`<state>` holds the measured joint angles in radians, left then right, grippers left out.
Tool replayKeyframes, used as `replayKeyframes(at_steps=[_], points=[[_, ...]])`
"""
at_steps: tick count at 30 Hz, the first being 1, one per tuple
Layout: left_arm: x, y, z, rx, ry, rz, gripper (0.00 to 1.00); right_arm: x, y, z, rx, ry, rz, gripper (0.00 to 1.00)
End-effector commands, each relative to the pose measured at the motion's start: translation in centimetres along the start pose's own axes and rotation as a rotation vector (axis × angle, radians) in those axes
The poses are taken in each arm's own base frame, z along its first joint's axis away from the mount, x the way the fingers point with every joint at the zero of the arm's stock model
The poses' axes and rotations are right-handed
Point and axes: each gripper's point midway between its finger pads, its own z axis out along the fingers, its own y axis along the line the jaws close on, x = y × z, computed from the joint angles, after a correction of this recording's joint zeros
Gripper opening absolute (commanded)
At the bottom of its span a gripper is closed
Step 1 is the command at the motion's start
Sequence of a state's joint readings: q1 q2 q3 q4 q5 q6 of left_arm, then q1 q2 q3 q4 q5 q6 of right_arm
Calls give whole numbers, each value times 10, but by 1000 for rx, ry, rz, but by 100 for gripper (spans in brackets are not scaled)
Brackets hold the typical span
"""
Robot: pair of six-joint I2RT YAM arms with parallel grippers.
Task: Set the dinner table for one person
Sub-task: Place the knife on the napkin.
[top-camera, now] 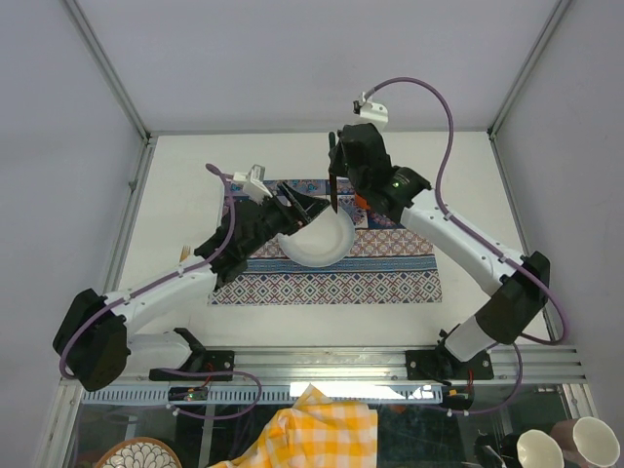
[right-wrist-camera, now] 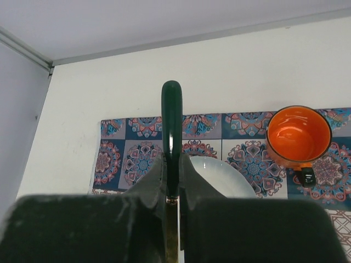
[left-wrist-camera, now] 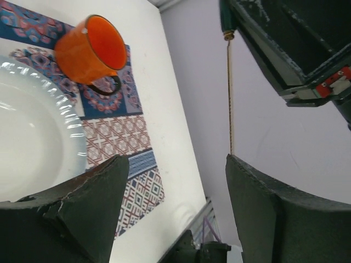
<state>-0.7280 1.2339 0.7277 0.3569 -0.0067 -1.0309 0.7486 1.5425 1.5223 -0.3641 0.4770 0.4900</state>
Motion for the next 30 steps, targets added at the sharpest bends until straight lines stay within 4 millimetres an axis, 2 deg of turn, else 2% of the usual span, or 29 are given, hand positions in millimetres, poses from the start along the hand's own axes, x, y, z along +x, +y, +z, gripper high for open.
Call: replayKeyframes(at_steps=[1,5,7,11,17,24,30], points=[[-39,-8,-13,-98,-150,74,73,-43,7,-6,9,-109,-10,0],[-60,-7,-30,-153,-242,91,73,-42,7,-5,11,-107,-22,0],[-64,-9,-33,-152,-254,95,73,-39,8,-3,7,-98,-22,0],[-52,-21,-27,-77,-203,79,74,-35,12,0,-4,-82,-12,0],[-35,-25,-13,-17,-126,39,73,-35,14,1,-9,-75,-17,0],[-27,-35,-9,35,-86,0,72,-35,17,3,-15,-70,-25,0],[-30,-44,-9,63,-89,-9,72,-30,18,7,-20,-54,-20,0]])
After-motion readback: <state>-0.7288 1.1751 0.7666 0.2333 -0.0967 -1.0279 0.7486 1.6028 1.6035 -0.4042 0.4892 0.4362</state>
